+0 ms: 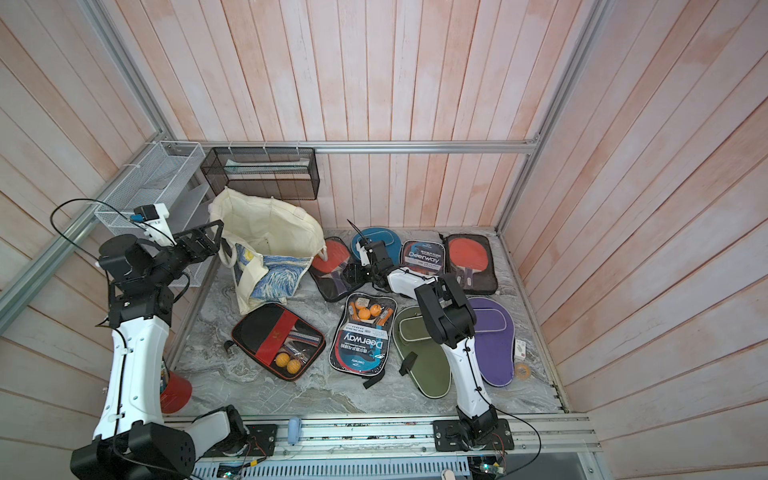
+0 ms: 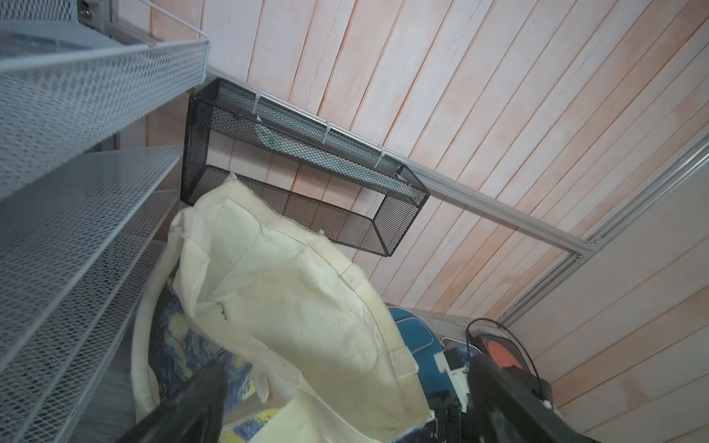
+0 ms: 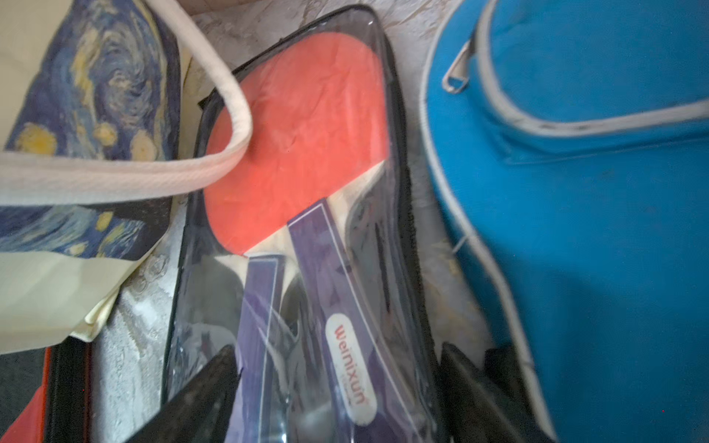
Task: Remove the ping pong set from the canvas bag
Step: Move the ping pong set to the center of the board, then adjust the canvas bag at the corner of the board.
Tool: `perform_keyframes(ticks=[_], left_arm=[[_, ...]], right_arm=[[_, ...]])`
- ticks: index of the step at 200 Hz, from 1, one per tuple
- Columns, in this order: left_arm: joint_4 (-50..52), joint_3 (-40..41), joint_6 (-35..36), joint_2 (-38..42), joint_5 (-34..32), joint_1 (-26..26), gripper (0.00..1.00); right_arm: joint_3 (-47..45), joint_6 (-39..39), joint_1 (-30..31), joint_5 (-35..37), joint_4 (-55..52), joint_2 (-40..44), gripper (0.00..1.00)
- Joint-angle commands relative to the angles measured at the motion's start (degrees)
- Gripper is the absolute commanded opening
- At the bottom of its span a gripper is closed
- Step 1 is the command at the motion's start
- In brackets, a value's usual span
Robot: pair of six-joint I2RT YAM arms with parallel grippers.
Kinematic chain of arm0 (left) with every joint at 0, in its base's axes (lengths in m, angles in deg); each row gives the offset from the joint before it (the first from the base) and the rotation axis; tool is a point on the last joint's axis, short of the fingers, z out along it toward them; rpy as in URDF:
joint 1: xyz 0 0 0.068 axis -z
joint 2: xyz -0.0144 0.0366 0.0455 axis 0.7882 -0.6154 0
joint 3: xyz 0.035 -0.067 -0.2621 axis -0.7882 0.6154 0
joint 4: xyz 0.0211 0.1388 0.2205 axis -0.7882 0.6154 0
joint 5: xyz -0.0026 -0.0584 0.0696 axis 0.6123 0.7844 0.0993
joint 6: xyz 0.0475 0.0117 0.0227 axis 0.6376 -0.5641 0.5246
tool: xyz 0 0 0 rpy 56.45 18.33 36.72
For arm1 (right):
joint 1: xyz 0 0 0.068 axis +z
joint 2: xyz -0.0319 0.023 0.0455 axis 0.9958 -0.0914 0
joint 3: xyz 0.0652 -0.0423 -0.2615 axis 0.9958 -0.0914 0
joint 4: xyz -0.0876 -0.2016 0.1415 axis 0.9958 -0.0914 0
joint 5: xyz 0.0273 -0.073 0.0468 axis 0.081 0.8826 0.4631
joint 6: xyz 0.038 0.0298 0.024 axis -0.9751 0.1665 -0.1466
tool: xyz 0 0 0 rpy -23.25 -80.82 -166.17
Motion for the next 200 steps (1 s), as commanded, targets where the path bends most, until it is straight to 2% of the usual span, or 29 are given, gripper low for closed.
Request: perform_keyframes(ticks=[1, 38, 75, 89, 96, 118, 138, 154, 180, 200], left_arm=[[1.4, 0.1, 2.7, 2.0, -1.2, 2.0, 1.0], [4.2, 1.6, 3.8, 3.2, -1.7, 3.5, 1.0], [7.2, 5.8, 4.9, 6.7, -3.2, 3.6, 1.0], [8.6, 6.9, 5.5, 7.8, -4.0, 3.6, 1.0], [9.3, 7.3, 5.6, 8.1, -4.3, 3.6, 1.0], [11.3, 8.6, 5.7, 9.2, -4.8, 3.8, 1.0], [12.0, 10.6, 5.5, 10.1, -5.1, 3.7, 1.0], [12.3, 12.0, 5.2, 10.4, -5.7, 3.7, 1.0], [12.4, 13.0, 4.1, 9.4, -5.3, 3.9, 1.0], [12.2, 13.5, 3.7, 8.6, -5.1, 4.0, 1.0]], right_arm=[[-1.1, 0.3, 2.7, -1.8, -0.3, -0.4, 0.83], [-1.1, 0.2, 3.3, -0.4, -0.5, 1.2, 0.83], [1.7, 4.1, 1.2, 1.0, -4.9, 7.2, 0.9], [3.4, 5.2, 0.1, -0.2, -6.3, 9.7, 0.94], [4.7, 5.7, -0.3, -1.6, -6.7, 10.7, 1.0], [10.4, 4.8, -0.2, -6.9, -7.2, 11.3, 0.99], [17.5, 2.0, 0.9, -9.8, -6.9, 7.9, 0.99], [26.2, -0.4, 1.9, -9.9, -10.5, 1.9, 0.99], [41.5, -3.0, 3.4, -7.7, -17.3, -9.4, 0.99], [48.0, -4.9, 4.0, -4.4, -19.8, -15.2, 0.96]])
